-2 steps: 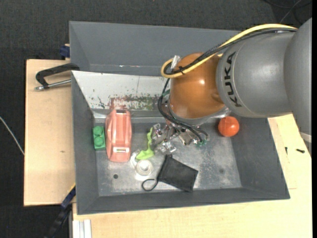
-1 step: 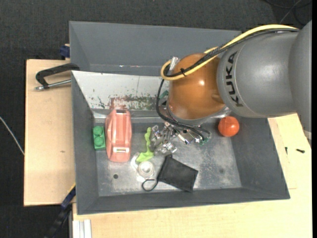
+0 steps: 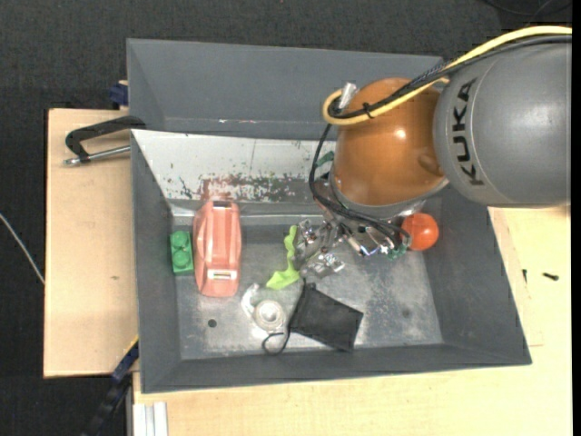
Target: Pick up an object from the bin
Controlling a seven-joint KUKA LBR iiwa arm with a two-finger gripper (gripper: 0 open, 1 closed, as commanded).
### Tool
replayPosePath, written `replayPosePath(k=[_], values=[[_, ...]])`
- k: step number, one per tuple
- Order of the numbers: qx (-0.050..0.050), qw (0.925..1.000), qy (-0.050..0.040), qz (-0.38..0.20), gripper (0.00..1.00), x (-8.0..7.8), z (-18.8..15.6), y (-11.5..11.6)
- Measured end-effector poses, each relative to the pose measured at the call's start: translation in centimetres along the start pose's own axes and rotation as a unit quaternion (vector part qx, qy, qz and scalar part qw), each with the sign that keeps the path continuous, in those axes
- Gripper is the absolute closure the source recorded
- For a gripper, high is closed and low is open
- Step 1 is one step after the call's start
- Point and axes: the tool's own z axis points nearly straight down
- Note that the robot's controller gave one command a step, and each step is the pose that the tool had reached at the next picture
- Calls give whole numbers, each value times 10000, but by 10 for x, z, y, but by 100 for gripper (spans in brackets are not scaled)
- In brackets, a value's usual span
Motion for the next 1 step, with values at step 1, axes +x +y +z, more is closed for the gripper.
replayPosePath(k=[1], values=[[16,9973,-21,-737,100,6,-39,6]])
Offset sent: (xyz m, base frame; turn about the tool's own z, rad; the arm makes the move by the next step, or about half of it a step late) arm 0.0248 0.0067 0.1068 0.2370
